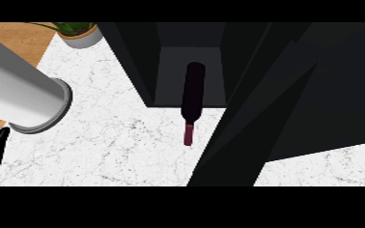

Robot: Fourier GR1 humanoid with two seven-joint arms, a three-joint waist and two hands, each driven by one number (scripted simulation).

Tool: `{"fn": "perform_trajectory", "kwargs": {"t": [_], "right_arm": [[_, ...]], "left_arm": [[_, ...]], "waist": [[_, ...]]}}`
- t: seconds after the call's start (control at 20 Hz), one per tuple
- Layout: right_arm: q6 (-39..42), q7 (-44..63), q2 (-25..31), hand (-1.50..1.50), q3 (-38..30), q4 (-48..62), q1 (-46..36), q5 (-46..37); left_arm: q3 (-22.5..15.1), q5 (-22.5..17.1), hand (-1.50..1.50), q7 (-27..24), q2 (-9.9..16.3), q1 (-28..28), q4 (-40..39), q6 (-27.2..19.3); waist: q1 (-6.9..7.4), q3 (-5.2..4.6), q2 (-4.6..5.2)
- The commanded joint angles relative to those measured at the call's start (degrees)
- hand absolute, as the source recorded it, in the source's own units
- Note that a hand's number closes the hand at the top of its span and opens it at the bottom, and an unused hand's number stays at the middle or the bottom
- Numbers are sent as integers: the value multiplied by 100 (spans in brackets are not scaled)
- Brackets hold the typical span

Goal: Pick up the wine, place it into the cabinet and close the cabinet

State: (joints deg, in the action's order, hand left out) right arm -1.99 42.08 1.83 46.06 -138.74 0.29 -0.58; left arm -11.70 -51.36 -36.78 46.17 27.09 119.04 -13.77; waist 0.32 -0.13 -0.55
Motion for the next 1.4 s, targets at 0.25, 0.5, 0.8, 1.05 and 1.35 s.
{"fn": "perform_trajectory", "kwargs": {"t": [0.25,0.5,0.8,1.05,1.35], "right_arm": [[-1232,24,-163,150,1109,224,-1400,-754],[-1719,-15,-147,150,941,714,-2174,-880],[-2223,234,-132,150,434,1257,-3187,-133],[-2637,222,-136,150,53,1764,-4200,428],[-2774,-170,-170,150,-945,3231,-5868,1258]], "left_arm": [[490,-364,-150,325,123,-66,-343,586],[568,-474,-150,645,65,-370,-80,404],[397,-357,-150,673,-84,-448,27,450],[362,-347,-150,778,-189,-553,-111,404],[242,-157,-150,846,-480,-866,-295,275]], "waist": [[34,-7,21],[51,0,40],[178,-5,68],[226,-12,65],[155,2,75]]}}
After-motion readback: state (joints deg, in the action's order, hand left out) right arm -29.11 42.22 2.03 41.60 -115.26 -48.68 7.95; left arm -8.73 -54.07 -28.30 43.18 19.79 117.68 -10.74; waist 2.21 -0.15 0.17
